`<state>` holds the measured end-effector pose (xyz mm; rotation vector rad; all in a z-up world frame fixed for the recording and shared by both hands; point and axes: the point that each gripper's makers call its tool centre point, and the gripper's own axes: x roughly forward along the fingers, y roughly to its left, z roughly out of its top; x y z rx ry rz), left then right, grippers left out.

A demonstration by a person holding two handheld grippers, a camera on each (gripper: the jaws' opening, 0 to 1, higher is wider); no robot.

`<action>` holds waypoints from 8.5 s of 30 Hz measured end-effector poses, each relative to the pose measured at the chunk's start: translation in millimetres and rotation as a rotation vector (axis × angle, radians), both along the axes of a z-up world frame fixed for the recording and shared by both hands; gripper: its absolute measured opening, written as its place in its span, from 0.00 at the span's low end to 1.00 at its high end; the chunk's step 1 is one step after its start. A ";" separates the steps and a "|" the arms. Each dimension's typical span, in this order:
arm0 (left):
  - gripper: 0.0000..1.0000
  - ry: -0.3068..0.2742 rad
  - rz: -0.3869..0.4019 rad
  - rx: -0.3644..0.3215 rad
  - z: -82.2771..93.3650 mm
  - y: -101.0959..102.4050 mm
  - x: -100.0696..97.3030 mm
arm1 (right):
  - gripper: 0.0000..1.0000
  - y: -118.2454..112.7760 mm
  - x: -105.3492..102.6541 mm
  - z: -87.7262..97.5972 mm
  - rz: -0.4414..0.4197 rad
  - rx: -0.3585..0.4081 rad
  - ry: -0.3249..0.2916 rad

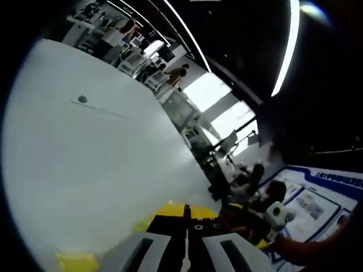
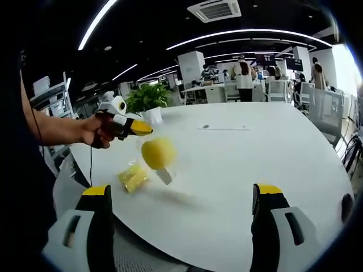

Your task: Compare the silicone blocks by pressing each to a similar depth, holding the contact briefly, and releasing to observe deformation and rebound differences across the visible hardness samples.

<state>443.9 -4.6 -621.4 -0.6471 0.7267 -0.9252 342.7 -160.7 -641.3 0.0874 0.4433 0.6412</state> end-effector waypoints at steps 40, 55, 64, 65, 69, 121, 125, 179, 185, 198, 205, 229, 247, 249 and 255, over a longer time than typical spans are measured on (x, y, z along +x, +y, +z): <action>0.00 -0.434 0.093 -0.063 224.8 64.2 9.5 | 0.96 35.7 44.5 94.0 0.086 0.054 -0.178; 0.00 -0.478 0.122 -0.059 239.7 76.8 -5.0 | 0.96 61.2 60.7 140.0 0.184 0.093 -0.266; 0.00 -0.493 0.130 -0.064 249.2 83.0 -17.1 | 0.96 95.6 68.6 169.1 0.294 0.176 -0.279; 0.00 -0.494 0.132 -0.064 250.2 84.0 -18.5 | 0.96 99.3 69.1 171.4 0.307 0.182 -0.281; 0.00 -0.504 0.124 -0.065 253.3 84.8 -23.6 | 0.96 120.6 67.8 178.9 0.386 0.179 -0.284; 0.00 -0.550 0.001 -0.129 271.8 79.7 -52.2 | 0.33 226.1 42.8 228.0 0.799 0.358 -0.256; 0.00 -0.546 -0.001 -0.131 270.9 79.8 -52.8 | 0.31 226.7 42.5 226.1 0.801 0.353 -0.253; 0.00 -0.556 -0.014 -0.145 269.6 78.3 -56.7 | 0.01 224.7 41.9 224.9 0.791 0.284 -0.152; 0.00 -0.560 -0.010 -0.144 270.2 79.5 -55.0 | 0.00 224.3 44.0 225.4 0.785 0.276 -0.156; 0.00 -0.596 -0.013 -0.103 264.9 77.6 -54.9 | 0.00 223.2 42.9 219.3 0.778 0.269 -0.148; 0.00 -0.586 -0.006 -0.104 264.5 78.5 -55.0 | 0.00 224.0 41.5 219.3 0.781 0.266 -0.144; 0.00 -0.633 0.039 -0.083 270.4 88.6 -55.4 | 0.12 233.8 47.4 224.0 0.758 0.283 -0.254; 0.00 -0.622 0.036 -0.093 271.0 84.7 -57.4 | 0.97 197.2 87.9 226.3 0.544 0.244 -0.336; 0.00 -0.619 0.040 -0.095 271.2 84.6 -56.8 | 0.97 191.4 89.0 225.2 0.532 0.236 -0.339; 0.00 -0.615 0.030 -0.101 272.2 78.8 -55.5 | 0.97 179.3 91.3 224.7 0.499 0.231 -0.339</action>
